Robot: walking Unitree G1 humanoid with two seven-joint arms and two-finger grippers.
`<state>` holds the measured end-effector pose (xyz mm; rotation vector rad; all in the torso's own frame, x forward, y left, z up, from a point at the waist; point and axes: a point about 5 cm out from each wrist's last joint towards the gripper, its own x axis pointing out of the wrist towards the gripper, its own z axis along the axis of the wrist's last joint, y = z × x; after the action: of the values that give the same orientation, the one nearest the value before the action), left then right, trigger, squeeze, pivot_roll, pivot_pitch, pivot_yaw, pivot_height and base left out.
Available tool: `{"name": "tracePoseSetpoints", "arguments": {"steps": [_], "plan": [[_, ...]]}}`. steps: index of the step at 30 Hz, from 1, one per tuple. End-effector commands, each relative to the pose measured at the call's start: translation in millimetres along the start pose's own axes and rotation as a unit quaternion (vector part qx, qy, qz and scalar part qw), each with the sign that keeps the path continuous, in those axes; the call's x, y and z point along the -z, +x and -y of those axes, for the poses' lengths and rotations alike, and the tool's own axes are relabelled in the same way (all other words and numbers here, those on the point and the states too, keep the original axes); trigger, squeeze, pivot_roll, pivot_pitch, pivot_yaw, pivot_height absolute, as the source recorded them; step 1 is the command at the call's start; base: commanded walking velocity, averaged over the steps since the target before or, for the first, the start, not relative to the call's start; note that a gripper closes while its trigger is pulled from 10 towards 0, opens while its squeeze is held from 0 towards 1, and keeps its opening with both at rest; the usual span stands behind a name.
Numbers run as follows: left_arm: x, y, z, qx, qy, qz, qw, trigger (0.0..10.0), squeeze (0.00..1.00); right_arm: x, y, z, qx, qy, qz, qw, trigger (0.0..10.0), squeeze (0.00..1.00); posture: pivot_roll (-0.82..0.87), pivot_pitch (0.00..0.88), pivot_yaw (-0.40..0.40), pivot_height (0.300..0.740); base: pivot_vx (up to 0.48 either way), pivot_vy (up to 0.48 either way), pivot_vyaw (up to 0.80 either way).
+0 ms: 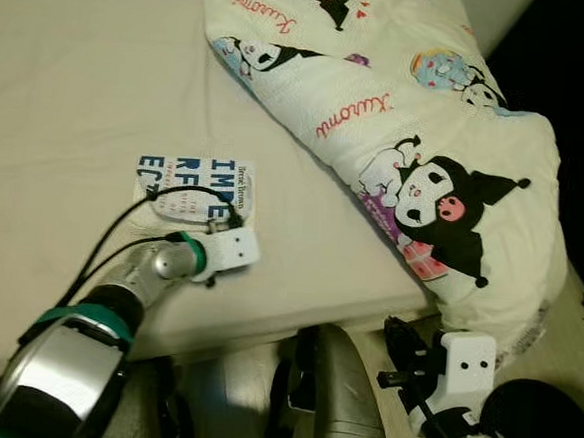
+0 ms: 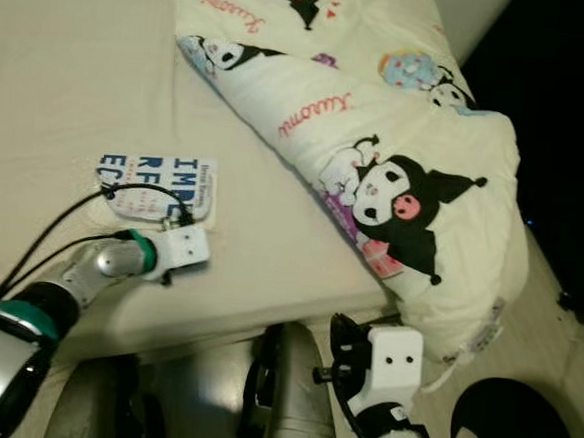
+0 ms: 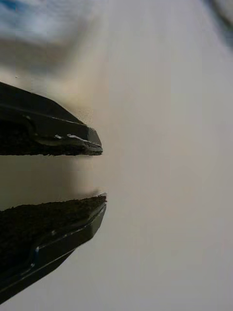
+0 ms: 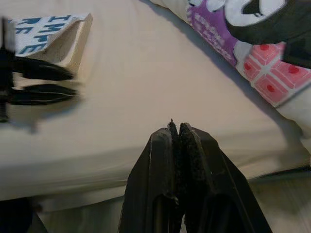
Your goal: Clean up the room
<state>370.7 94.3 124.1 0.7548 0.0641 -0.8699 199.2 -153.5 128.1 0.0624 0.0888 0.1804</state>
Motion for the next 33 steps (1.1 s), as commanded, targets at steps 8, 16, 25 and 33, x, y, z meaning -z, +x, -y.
{"name": "tracePoseSetpoints", "arguments": {"steps": [8,16,25,33], "plan": [[-7,-13.4,-15.7,-0.089,0.067,0.057,0.992,10.0,0.0,9,19.8,-5.4,-0.013,0.014,-0.009,1.0,10.0,0.0,-0.2,0.284,-0.006,0.6,0.0,0.0,0.0],[5,-76.3,-90.0,-0.323,0.089,0.033,0.942,10.0,0.0,13,36.0,-18.1,-0.036,0.029,-0.006,0.999,10.0,0.0,-0.11,0.262,0.0,0.6,0.0,0.0,0.0],[90,-125.6,-91.1,-0.327,-0.273,-0.102,0.899,10.0,0.0,13,35.9,-19.6,-0.051,0.024,-0.01,0.998,10.0,0.0,-0.14,0.282,-0.034,0.6,0.0,0.0,0.0],[84,-140.0,-106.6,-0.353,-0.365,-0.005,0.861,10.0,0.0,14,20.9,-6.8,-0.027,0.012,-0.017,0.999,10.0,0.0,-0.2,0.313,-0.032,0.6,0.0,0.0,0.0]]}}
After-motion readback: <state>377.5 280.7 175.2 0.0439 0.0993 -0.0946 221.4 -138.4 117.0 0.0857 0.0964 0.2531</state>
